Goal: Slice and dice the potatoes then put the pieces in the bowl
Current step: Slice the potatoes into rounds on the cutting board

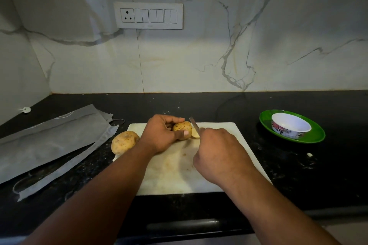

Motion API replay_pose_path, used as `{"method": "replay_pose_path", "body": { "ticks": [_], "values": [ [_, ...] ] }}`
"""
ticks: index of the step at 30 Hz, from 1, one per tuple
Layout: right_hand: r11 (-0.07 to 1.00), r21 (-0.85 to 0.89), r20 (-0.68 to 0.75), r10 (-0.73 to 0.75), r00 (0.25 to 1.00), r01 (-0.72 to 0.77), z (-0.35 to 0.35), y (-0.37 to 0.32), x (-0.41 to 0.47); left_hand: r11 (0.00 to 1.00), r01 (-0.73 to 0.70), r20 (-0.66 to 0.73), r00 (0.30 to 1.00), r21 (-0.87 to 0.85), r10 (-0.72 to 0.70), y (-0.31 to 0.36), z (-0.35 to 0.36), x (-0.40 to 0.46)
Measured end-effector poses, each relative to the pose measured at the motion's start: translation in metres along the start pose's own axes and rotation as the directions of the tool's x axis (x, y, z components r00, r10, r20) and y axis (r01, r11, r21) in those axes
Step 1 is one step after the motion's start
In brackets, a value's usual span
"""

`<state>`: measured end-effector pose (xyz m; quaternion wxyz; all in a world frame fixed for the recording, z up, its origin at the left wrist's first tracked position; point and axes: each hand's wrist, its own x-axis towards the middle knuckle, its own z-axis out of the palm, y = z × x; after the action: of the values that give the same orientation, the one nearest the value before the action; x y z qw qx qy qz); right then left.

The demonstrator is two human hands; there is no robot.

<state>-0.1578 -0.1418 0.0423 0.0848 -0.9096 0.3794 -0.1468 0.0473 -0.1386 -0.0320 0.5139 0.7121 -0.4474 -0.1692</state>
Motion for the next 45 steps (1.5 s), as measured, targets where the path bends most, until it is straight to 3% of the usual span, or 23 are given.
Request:
{"method": "replay_pose_path", "body": {
  "ticks": [10, 18, 33, 45],
  "values": [
    [1.0, -0.001, -0.032, -0.004, 0.999, 0.004, 0.016, -0.001, 0.012, 1.0, -0.018, 0.011, 1.0, -0.025, 0.018, -0.003, -0.001, 0.001],
    [0.994, 0.101, -0.01, 0.037, 0.999, -0.036, 0.023, -0.013, 0.034, 0.998, -0.02, 0.026, 0.999, -0.053, 0.022, -0.006, -0.001, 0.003],
    [0.999, 0.052, 0.033, 0.013, 0.999, -0.015, 0.029, -0.016, 0.027, 0.998, -0.042, 0.031, 0.999, -0.044, 0.043, -0.002, -0.001, -0.002],
    [1.0, -0.009, 0.182, 0.02, 0.983, -0.018, 0.019, -0.004, 0.001, 0.995, -0.018, 0.046, 0.999, -0.102, 0.023, 0.0, 0.0, -0.004]
  ]
}}
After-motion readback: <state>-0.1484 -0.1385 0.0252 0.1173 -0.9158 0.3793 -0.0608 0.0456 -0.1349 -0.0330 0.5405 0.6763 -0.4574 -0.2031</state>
